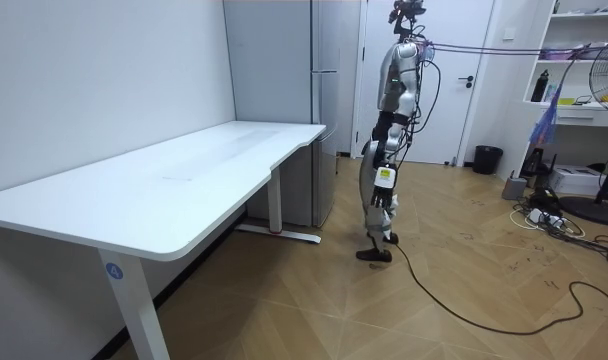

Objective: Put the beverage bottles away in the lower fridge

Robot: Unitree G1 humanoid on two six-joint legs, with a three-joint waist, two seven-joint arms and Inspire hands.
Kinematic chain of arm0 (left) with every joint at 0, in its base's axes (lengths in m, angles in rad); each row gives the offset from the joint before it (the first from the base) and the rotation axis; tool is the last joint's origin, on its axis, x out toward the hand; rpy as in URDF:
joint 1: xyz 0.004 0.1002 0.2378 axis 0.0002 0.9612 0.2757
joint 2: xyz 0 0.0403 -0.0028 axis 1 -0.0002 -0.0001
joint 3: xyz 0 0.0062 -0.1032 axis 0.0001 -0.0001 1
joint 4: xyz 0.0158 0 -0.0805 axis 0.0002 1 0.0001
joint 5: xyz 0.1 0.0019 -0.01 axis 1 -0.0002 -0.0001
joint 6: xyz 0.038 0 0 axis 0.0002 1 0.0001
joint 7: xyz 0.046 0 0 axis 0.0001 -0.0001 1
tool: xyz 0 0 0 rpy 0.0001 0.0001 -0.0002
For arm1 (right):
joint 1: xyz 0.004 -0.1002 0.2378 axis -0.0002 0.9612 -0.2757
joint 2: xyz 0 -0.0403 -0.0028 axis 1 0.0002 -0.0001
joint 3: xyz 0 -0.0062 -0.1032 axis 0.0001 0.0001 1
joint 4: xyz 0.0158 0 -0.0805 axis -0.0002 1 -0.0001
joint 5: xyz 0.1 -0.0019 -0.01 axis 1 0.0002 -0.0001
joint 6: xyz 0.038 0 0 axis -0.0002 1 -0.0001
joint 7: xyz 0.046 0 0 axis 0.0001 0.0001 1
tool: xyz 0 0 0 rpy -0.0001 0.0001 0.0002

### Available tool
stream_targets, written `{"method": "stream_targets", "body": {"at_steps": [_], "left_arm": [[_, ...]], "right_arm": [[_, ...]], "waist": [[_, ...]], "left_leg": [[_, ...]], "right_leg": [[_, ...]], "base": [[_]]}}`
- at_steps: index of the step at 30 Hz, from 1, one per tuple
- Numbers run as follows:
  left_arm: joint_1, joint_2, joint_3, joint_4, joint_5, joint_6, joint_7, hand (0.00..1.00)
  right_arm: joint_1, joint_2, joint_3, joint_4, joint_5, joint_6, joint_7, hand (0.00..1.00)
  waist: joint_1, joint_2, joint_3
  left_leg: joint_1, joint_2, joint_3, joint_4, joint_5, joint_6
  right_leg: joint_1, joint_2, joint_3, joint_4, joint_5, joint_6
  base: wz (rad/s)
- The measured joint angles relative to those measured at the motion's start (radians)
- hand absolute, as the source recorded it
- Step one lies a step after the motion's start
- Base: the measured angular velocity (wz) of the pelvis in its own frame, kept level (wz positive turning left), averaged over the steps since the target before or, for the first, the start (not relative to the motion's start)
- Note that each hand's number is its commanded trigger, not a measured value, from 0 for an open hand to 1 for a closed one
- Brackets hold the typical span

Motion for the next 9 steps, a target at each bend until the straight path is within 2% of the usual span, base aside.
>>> {"method": "stream_targets", "body": {"at_steps": [4, 9], "left_arm": [[-0.008, 0.002, -0.006, -0.002, -0.001, 0.0, 0.004, 0.0], [-0.059, 0.005, -0.005, 0.001, 0.0, -0.001, 0.006, 0.0]], "right_arm": [[0.006, 0.011, 0.001, -0.001, 0.027, 0.0, -0.025, 0.0], [0.003, 0.017, -0.001, 0.001, 0.04, -0.001, -0.03, 0.0]], "waist": [[-0.013, -0.008, -0.0022], [-0.028, -0.017, -0.0018]], "left_leg": [[0.001, 0.001, 0.011, -0.002, 0.001, 0.0], [-0.002, 0.003, 0.022, -0.006, 0.0, 0.0]], "right_leg": [[-0.009, 0.002, 0.016, 0.0, -0.001, -0.001], [-0.017, 0.005, 0.025, 0.004, 0.004, -0.004]], "base": [[-0.06], [-0.07]]}}
